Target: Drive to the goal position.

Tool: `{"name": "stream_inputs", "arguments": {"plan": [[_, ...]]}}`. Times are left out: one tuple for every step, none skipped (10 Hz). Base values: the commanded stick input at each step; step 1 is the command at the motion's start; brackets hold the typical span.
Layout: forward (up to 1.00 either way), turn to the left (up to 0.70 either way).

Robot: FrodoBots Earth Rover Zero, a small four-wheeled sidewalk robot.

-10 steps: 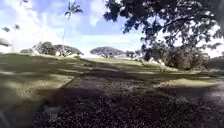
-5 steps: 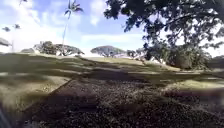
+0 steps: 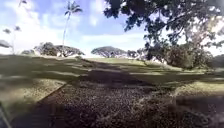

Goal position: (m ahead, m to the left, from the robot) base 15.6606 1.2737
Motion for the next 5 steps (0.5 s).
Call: {"name": "stream_inputs", "arguments": {"plan": [[0.70, 0.00], [0.70, 0.00], [0.70, 0.00], [0.70, 0.00], [0.70, 0.00]]}}
